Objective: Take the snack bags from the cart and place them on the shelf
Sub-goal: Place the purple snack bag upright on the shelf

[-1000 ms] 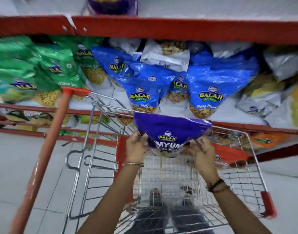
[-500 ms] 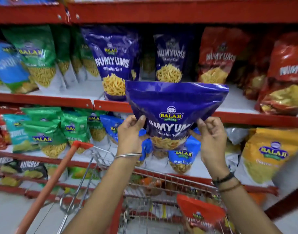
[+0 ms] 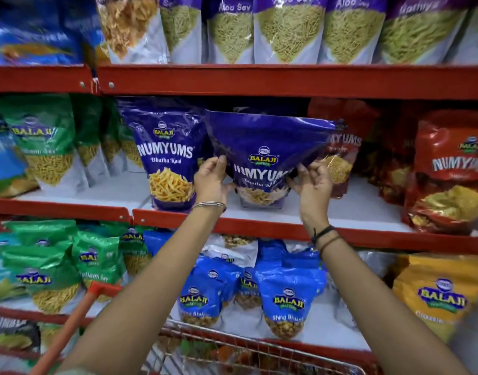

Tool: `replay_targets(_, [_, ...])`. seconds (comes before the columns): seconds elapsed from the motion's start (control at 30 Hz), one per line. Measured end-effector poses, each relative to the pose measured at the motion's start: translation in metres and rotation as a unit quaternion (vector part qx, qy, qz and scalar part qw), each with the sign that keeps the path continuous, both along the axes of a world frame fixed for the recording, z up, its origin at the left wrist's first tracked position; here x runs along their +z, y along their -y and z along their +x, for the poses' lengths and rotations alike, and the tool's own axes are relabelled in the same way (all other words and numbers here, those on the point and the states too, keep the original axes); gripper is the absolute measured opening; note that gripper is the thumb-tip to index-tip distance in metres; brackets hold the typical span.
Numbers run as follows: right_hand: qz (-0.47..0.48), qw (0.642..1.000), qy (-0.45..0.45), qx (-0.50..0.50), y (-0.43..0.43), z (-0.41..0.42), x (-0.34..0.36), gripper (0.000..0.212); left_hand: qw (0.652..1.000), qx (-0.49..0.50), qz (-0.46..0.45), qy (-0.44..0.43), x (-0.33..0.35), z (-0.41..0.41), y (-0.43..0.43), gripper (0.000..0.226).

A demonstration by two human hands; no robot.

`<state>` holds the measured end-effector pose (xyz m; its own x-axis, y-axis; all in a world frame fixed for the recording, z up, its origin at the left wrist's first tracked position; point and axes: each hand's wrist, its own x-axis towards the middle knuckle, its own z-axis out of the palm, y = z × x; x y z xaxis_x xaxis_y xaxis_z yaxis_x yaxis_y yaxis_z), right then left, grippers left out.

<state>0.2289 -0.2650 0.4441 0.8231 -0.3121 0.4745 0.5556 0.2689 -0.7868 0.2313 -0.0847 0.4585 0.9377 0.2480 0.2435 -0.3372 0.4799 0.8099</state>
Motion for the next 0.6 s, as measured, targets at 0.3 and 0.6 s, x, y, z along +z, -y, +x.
replay_targets(0.3, [-0.034, 0.993, -0.107, -0.038, -0.006, 0.077, 0.009, 0.019, 0.989, 0.018, 0.029, -0.147, 0.030, 0.062, 0.001, 0.019])
replay_targets(0.6, [-0.223, 0.942, -0.248, 0.038, 0.006, 0.074, -0.024, 0.048, 0.902, -0.023, 0.387, -0.191, -0.018, 0.060, 0.006, 0.064])
